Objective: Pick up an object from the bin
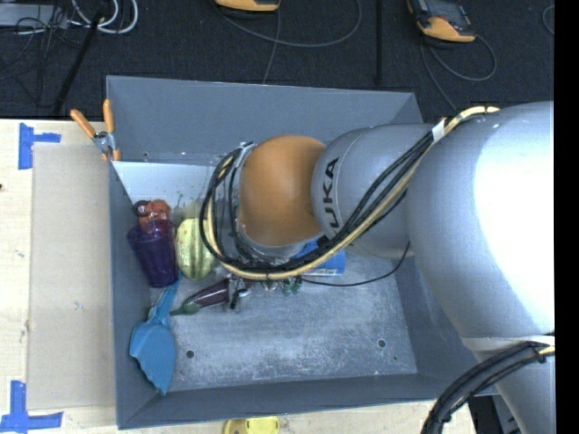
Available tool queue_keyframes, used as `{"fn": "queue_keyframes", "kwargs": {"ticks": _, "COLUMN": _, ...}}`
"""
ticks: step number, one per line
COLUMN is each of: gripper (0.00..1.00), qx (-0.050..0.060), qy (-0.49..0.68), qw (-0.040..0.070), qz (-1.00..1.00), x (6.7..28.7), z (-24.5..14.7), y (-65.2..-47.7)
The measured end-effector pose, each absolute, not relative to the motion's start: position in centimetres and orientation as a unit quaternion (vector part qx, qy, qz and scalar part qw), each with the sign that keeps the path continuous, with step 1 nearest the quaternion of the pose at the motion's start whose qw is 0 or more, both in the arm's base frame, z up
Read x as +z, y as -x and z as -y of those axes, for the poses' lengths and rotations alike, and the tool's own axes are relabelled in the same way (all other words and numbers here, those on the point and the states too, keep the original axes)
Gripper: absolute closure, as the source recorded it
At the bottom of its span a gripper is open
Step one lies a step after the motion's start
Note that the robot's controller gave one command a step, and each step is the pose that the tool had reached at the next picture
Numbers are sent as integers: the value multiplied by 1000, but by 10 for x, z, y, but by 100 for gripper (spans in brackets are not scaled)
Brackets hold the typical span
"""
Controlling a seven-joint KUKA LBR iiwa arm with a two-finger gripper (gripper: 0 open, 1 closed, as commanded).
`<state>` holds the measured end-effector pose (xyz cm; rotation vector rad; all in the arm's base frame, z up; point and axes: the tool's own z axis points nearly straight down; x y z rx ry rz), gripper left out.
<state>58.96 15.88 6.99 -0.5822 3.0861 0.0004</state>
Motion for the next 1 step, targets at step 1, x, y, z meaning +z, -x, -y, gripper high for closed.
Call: {"fn": "queue_keyframes", "kwargs": {"ticks": 1, "gripper": 100, "qx": 0, "qy": 213, "qw": 5, "qz": -977, "x": 263, "z": -164, "y": -569}}
